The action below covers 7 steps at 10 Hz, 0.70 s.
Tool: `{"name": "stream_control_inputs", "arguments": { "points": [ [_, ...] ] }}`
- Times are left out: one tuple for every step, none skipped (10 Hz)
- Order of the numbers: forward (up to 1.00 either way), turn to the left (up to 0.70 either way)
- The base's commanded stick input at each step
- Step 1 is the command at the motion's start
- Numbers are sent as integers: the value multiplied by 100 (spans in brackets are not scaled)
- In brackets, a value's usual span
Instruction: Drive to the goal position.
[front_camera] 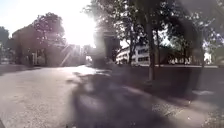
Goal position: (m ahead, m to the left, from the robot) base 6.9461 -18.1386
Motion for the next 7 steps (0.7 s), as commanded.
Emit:
{"name": "stream_control_inputs", "arguments": {
  "points": [
    [10,0],
    [54,0],
    [70,0],
    [70,0],
    [70,0],
    [70,0],
    [70,0]
  ]
}}
